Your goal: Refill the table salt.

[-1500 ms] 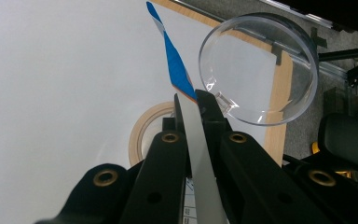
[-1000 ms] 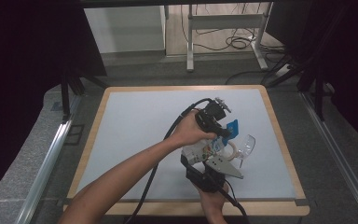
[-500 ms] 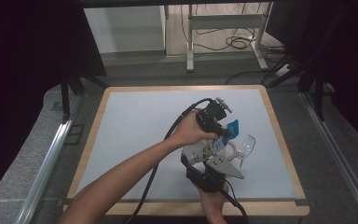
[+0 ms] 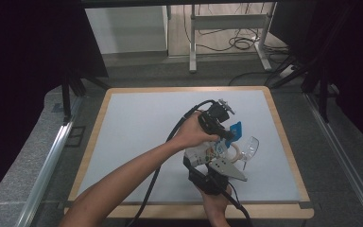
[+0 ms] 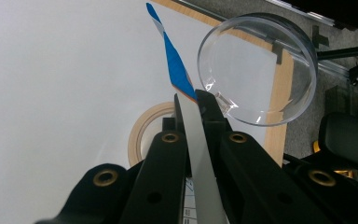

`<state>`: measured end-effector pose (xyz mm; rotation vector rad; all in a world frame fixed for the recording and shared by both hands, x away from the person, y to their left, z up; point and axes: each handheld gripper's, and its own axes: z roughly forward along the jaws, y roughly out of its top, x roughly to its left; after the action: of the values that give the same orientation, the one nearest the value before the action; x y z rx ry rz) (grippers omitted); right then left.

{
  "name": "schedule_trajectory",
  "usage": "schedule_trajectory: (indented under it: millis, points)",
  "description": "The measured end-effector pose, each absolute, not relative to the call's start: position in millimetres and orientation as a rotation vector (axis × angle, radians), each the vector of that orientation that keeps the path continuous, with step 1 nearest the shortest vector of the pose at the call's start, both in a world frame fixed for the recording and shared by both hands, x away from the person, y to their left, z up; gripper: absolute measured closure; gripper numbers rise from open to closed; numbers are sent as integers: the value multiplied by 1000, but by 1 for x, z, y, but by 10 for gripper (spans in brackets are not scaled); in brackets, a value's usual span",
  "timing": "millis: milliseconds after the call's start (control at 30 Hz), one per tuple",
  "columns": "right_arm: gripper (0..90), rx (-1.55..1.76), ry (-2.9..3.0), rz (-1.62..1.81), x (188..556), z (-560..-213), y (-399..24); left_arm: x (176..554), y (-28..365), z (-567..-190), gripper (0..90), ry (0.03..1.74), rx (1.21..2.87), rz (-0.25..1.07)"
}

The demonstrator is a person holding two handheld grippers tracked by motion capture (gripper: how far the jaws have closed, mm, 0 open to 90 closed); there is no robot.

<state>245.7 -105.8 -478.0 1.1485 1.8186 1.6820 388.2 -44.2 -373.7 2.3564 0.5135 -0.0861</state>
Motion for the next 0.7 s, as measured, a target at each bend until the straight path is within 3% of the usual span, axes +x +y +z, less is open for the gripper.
schedule_trajectory:
  millis: [700]
  points:
    - [528, 1146, 1818, 1682, 245, -478, -105, 386, -43, -374, 900, 514, 2356, -90]
